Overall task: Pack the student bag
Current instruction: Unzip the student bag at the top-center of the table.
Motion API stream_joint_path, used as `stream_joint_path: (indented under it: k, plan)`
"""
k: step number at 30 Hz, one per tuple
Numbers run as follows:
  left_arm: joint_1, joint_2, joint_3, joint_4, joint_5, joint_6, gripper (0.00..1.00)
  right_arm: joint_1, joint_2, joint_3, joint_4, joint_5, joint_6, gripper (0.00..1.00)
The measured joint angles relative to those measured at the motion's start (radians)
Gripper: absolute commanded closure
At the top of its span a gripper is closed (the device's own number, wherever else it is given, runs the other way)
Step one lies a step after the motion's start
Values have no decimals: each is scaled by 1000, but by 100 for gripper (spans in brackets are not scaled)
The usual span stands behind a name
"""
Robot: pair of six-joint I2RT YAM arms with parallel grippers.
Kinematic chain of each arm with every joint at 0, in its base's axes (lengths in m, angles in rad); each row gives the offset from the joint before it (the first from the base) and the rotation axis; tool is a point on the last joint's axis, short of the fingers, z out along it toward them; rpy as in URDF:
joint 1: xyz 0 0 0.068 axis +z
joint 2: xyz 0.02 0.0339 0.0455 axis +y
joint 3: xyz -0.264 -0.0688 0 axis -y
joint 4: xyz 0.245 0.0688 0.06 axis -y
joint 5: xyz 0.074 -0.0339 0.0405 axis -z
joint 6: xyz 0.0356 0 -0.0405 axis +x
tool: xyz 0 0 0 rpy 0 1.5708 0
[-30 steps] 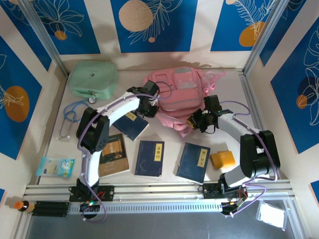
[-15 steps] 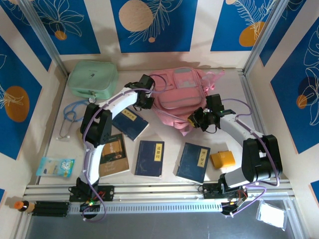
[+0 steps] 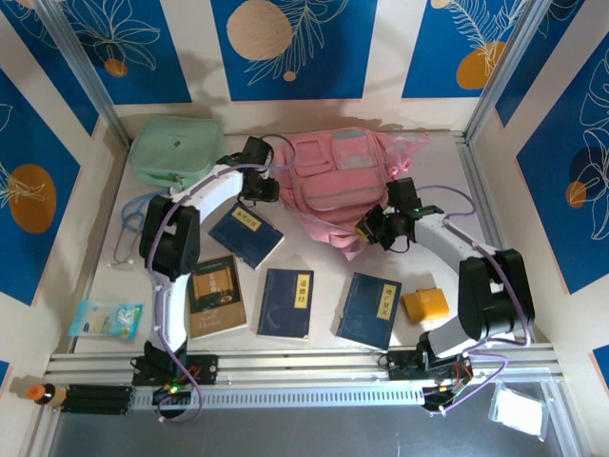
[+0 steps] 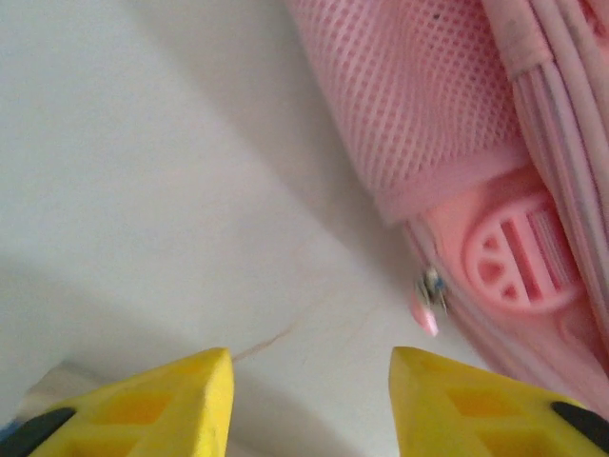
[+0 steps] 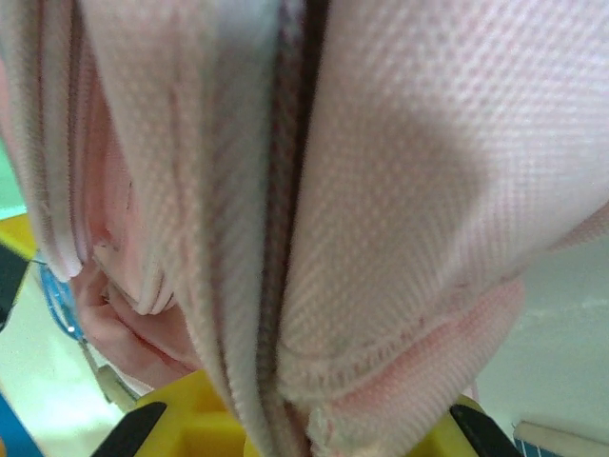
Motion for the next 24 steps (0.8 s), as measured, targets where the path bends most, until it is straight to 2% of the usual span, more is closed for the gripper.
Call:
stream_joint_path:
  k: [4,5,6,8,12,15,18,24]
  plan:
    - [6,-128,-104,12,2,-29,37,44,83,50,2,35,10,91]
    - [8,-172,-136,14,1,-40,34,54,105,67,3,44,10,85]
    - [9,-215,-168,18,-1,-53,31,61,121,82,4,54,6,74]
    - [10,-291,-226,24,-6,-74,18,72,142,107,4,87,-11,57]
    - [21,-429,-360,44,-9,-132,2,82,142,152,-13,193,-96,35]
    - [36,-497,-454,68,2,-175,0,79,110,163,-28,257,-165,24]
    - [50,-501,-502,85,14,-213,0,80,53,166,-35,290,-235,18]
    - [56,-396,-503,137,58,-266,0,100,-5,196,-16,298,-331,16]
